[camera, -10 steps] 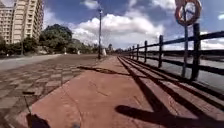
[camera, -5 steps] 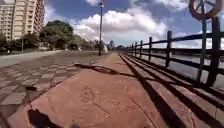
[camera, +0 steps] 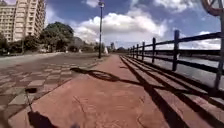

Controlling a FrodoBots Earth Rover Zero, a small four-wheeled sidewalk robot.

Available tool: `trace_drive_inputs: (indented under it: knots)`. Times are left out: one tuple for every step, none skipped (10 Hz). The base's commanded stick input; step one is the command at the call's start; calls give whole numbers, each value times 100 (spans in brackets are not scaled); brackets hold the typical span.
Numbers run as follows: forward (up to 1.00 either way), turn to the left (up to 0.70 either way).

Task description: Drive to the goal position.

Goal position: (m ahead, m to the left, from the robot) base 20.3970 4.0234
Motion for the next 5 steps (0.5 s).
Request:
trace_drive_inputs:
  knots:
    - [85,34]
    - [85,34]
    - [85,34]
    - [85,14]
    - [85,0]
